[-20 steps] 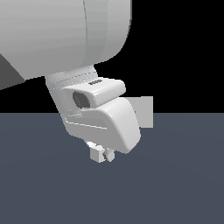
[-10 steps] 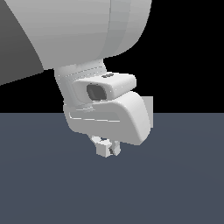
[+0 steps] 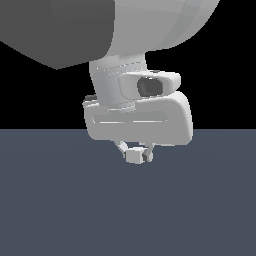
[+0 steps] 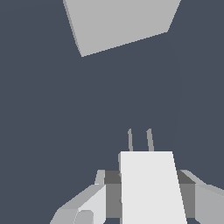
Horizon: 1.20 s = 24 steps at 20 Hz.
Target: Plug the charger into the wall socket.
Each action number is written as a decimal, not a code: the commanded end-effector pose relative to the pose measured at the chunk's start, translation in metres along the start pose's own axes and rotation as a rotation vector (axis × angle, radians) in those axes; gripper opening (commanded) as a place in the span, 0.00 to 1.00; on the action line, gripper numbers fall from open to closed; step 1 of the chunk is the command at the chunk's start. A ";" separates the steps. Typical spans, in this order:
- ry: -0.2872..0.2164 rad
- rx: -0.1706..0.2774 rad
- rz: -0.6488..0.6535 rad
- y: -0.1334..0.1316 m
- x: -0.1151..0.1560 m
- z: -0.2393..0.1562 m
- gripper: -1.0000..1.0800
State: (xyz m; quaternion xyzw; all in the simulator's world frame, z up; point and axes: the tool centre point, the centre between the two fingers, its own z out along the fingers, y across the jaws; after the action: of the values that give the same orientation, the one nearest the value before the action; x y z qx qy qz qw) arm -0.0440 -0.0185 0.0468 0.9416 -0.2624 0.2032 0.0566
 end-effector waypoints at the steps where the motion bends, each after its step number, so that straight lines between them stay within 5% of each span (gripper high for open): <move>1: 0.002 0.020 -0.045 0.005 0.009 -0.004 0.00; 24: 0.002 0.144 -0.319 0.023 0.069 -0.021 0.00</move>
State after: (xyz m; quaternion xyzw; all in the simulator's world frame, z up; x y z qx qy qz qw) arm -0.0110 -0.0654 0.0923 0.9719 -0.1020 0.2108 0.0226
